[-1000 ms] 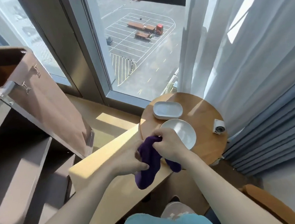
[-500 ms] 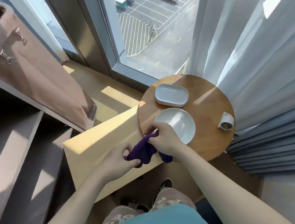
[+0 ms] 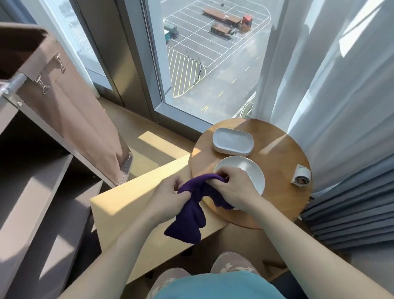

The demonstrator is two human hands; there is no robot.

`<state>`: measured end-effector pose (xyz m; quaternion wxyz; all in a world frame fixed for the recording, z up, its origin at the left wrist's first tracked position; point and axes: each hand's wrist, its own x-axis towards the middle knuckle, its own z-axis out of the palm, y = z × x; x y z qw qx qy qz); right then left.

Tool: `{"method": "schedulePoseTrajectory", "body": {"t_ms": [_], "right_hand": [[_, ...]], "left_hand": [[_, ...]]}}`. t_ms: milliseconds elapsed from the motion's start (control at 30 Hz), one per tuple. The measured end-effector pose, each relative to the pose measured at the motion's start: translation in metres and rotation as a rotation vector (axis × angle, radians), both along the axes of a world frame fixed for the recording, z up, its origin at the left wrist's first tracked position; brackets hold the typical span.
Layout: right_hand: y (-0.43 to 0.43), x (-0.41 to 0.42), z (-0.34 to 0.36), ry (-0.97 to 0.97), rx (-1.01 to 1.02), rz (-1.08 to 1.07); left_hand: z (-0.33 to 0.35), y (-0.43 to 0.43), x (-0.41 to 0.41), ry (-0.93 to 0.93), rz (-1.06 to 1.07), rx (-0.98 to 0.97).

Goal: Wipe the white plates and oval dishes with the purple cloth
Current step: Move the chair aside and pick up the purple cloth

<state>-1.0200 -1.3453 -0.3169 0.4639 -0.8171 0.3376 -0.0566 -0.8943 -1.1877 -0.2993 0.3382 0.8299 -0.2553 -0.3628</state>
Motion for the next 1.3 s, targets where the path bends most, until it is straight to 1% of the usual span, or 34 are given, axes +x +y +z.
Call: {"method": "schedulePoseTrajectory", "body": {"t_ms": [67, 133, 233, 333, 500, 600, 700, 767, 900, 967, 1033, 1100, 1167, 1233, 1300], "right_hand": [[0.005, -0.001, 0.004, -0.004, -0.020, -0.041], [0.008, -0.002, 0.006, -0.030, -0.028, -0.055], [0.013, -0.007, 0.008, -0.066, -0.015, -0.031], [0.020, -0.011, 0.008, -0.101, 0.020, 0.003], [0.014, -0.021, -0.001, -0.087, 0.013, 0.137], [-0.009, -0.023, -0.003, -0.082, 0.009, 0.205], [-0.039, -0.024, -0.004, -0.077, 0.058, 0.255], [-0.057, -0.028, -0.007, -0.081, 0.142, 0.313], [-0.086, -0.036, -0.024, -0.101, 0.307, 0.401], [-0.095, -0.041, -0.037, -0.128, 0.322, 0.402], [-0.099, -0.043, -0.046, -0.151, 0.294, 0.363], [-0.099, -0.043, -0.050, -0.158, 0.266, 0.307], [-0.095, -0.038, -0.052, -0.155, 0.239, 0.288], [-0.087, -0.032, -0.054, -0.162, 0.238, 0.322], [-0.076, -0.026, -0.062, -0.158, 0.257, 0.400]], "left_hand": [[0.002, -0.007, 0.000, 0.045, 0.051, -0.049], [0.003, -0.014, 0.000, 0.116, 0.147, -0.096], [0.000, -0.025, -0.002, 0.251, 0.298, -0.173], [-0.004, -0.035, -0.004, 0.342, 0.401, -0.224], [-0.009, -0.053, -0.006, 0.342, 0.564, -0.267], [-0.010, -0.069, -0.010, 0.347, 0.659, -0.314], [-0.013, -0.090, -0.016, 0.320, 0.721, -0.298], [-0.014, -0.100, -0.020, 0.282, 0.735, -0.274], [-0.021, -0.112, -0.027, 0.141, 0.667, -0.183], [-0.026, -0.114, -0.029, 0.121, 0.626, -0.164], [-0.027, -0.112, -0.028, 0.131, 0.579, -0.147], [-0.026, -0.108, -0.025, 0.179, 0.553, -0.156], [-0.025, -0.103, -0.022, 0.259, 0.560, -0.216], [-0.027, -0.093, -0.021, 0.352, 0.567, -0.279], [-0.034, -0.081, -0.020, 0.463, 0.558, -0.350]]}}
